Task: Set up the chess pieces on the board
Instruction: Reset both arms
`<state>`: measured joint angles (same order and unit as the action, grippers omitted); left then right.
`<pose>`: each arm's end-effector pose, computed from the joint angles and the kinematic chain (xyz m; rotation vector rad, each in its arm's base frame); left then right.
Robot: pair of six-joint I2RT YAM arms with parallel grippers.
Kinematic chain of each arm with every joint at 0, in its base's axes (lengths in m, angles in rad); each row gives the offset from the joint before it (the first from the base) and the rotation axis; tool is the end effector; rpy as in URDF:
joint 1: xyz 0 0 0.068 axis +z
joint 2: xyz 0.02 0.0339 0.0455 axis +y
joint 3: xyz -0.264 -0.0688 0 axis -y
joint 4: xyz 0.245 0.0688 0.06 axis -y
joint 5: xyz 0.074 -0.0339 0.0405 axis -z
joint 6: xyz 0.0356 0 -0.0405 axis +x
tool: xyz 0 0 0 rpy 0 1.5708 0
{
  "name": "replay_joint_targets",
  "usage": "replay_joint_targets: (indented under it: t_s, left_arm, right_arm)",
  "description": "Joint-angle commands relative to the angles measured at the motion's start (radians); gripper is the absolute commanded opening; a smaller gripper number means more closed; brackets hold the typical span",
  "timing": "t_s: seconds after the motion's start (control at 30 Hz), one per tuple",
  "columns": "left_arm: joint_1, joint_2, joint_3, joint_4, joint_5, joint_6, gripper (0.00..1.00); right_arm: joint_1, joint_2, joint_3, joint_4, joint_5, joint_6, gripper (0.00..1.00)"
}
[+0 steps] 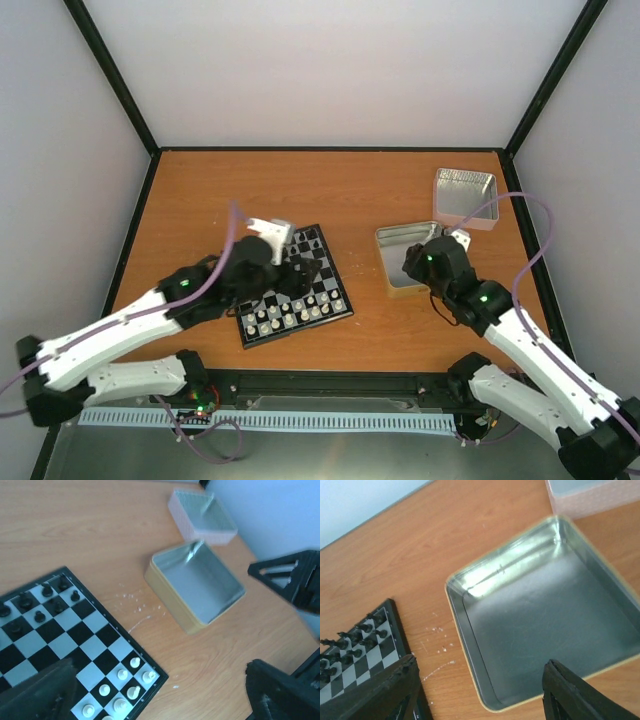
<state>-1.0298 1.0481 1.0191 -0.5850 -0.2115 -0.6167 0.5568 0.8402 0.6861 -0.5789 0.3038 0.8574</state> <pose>0.1216 -0.1880 0.3324 0.3409 2.2318 -0.6946 0.1545 0.0836 0.2596 0.4971 2.2401 0.3957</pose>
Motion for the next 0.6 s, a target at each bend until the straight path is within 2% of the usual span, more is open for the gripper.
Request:
replay_joint_targets:
  t_s: [0.0,0.1,0.23,0.43,0.57]
  left_arm:
    - [-0.012,-0.229,-0.038,-0.01,-0.158,0.034,0.99]
    - [-0.012,-0.376,-0.042,-0.051,-0.246,0.05,1.0]
    - [-0.011,-0.544,-0.038,-0.095,-0.331,0.087,1.0]
    - [-0.012,-0.697,0.034,-0.207,-0.467,0.142,1.0]
    - [-0.012,-0.747,0.108,-0.306,-0.562,0.153,1.0]
  right_arm:
    - [-0.001,-0.096,0.085,-0.062,0.09,-0.179,0.72]
    - [-0.001,-0.148,0.134,-0.109,0.101,-0.269,0.9]
    - [-0.001,-0.247,0.186,-0.162,0.14,-0.31,1.0]
    - [-0.002,-0.304,0.339,-0.3,0.219,-0.334,1.0]
    - [-0.002,-0.36,0.367,-0.353,0.282,-0.354,1.0]
